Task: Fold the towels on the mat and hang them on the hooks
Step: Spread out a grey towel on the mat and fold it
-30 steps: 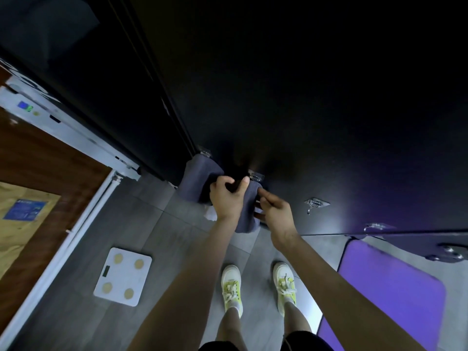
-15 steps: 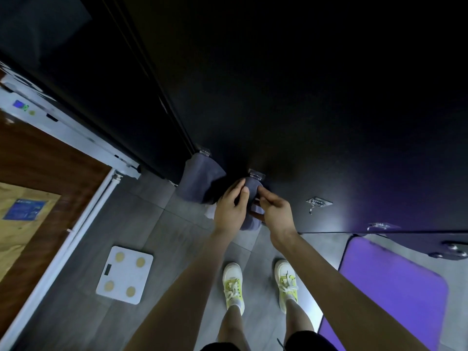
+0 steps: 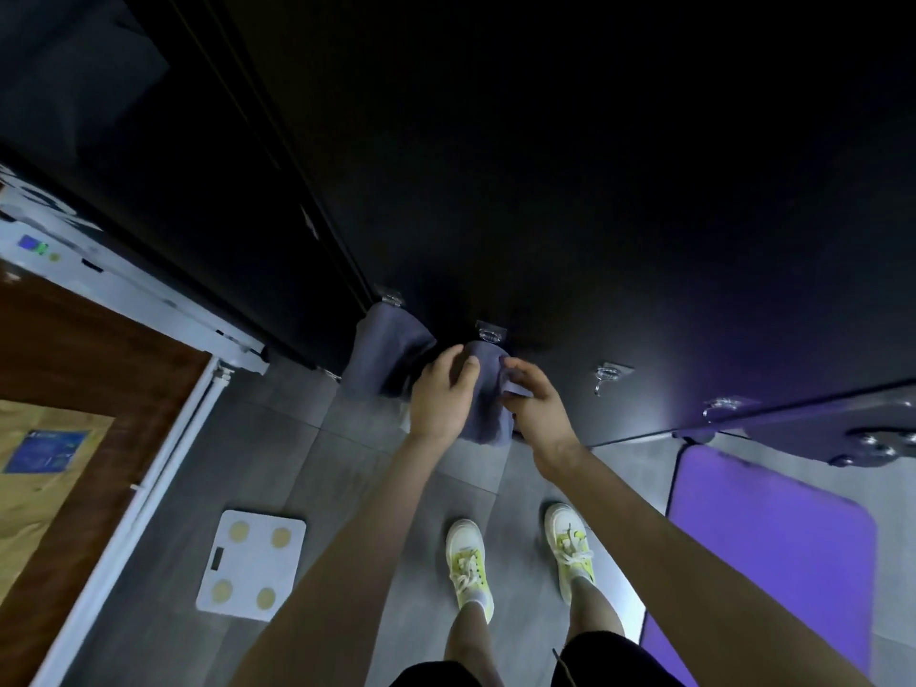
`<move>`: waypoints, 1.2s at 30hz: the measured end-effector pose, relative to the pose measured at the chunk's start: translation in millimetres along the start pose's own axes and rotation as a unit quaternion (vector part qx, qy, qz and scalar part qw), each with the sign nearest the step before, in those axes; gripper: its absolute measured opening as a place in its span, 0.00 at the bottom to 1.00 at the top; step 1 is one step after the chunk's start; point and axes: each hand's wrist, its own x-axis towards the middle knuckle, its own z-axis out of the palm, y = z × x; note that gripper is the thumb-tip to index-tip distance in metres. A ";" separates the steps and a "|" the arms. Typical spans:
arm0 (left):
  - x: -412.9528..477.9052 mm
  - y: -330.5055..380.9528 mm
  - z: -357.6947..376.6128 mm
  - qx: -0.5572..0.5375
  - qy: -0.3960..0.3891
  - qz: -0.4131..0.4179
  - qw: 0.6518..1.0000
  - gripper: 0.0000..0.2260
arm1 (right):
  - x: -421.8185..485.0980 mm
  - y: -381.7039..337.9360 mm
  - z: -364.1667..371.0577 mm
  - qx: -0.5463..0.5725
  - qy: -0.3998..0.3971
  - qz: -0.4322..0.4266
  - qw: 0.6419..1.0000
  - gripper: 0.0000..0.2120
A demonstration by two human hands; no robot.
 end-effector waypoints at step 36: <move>-359.0 206.1 297.8 0.242 -0.521 0.517 0.634 0.04 | -416.3 290.6 -315.4 0.197 0.551 0.129 0.801 0.05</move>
